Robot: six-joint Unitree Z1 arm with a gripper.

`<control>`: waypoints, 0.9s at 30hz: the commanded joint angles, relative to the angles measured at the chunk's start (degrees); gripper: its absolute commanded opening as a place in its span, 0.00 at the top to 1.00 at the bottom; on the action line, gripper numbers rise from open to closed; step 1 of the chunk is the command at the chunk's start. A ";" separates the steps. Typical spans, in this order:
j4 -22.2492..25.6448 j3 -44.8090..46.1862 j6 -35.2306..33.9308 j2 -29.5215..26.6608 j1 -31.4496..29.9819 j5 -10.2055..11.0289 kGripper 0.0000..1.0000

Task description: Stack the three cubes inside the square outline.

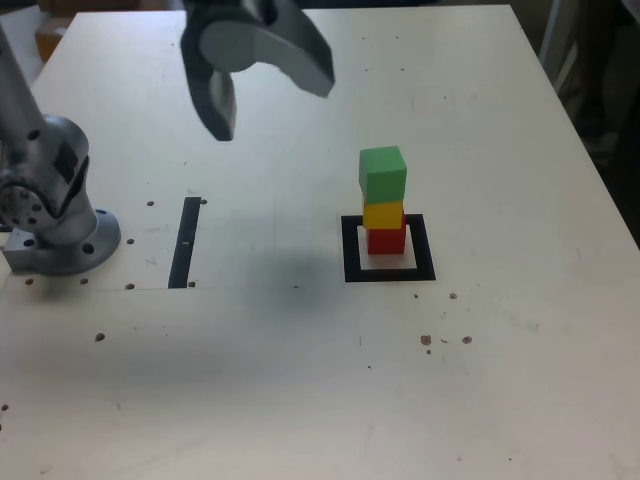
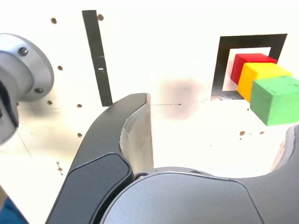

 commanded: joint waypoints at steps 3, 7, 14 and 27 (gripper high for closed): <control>-5.42 11.95 1.91 -1.88 1.20 0.21 0.01; -10.15 19.02 2.74 -2.30 1.95 1.05 0.01; -13.70 25.38 3.73 -3.22 2.72 1.80 0.01; -12.29 26.61 3.86 -3.35 2.72 -1.55 0.00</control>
